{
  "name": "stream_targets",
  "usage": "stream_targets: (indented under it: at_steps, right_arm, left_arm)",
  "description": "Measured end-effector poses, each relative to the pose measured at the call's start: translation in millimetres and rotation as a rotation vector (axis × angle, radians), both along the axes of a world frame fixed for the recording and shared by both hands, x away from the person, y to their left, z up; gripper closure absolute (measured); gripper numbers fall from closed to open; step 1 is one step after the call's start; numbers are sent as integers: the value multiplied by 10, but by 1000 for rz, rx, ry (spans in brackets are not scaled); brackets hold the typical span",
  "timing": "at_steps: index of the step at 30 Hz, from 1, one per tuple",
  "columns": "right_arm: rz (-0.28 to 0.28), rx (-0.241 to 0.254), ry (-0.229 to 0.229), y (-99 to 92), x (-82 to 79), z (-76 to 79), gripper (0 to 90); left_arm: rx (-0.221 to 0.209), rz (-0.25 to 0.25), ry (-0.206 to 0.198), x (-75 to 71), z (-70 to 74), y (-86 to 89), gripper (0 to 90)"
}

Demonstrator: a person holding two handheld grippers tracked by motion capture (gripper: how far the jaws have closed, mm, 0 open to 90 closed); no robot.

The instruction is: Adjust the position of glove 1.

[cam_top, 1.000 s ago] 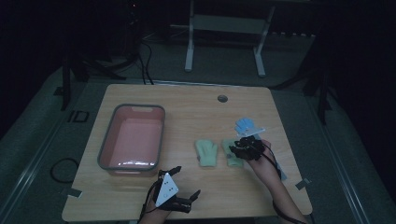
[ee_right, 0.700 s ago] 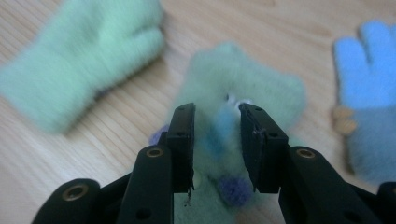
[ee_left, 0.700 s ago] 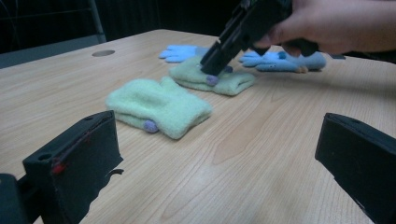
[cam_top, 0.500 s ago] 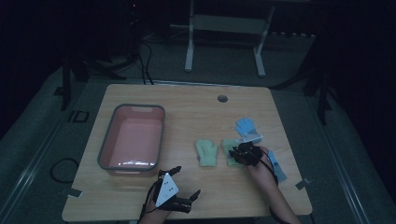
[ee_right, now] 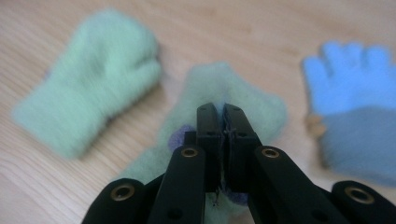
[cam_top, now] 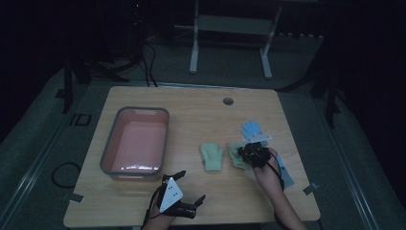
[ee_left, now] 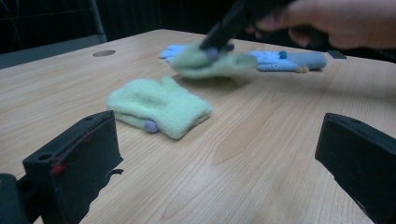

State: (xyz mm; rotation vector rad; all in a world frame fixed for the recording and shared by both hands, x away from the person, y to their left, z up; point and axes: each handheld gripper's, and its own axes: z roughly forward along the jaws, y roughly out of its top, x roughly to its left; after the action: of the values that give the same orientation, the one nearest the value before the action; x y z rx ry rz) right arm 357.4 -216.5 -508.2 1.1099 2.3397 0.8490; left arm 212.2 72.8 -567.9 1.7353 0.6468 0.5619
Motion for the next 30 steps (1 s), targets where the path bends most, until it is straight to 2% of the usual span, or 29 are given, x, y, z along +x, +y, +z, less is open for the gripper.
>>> stream_targets:
  at_steps: [7,15,22,30]
  right_arm:
    - [27,9,-64,97,-33,363,868]
    - [70,13,-109,302,-40,606,868]
    - [116,12,-118,548,-60,661,869]
    - [150,4,-100,774,-79,552,868]
  left_arm:
    - [0,0,0,0,0,0,0]
    - [-3,0,2,1,0,3,0]
    - [-4,-2,2,1,0,7,0]
    - [-5,-4,0,-1,-1,5,0]
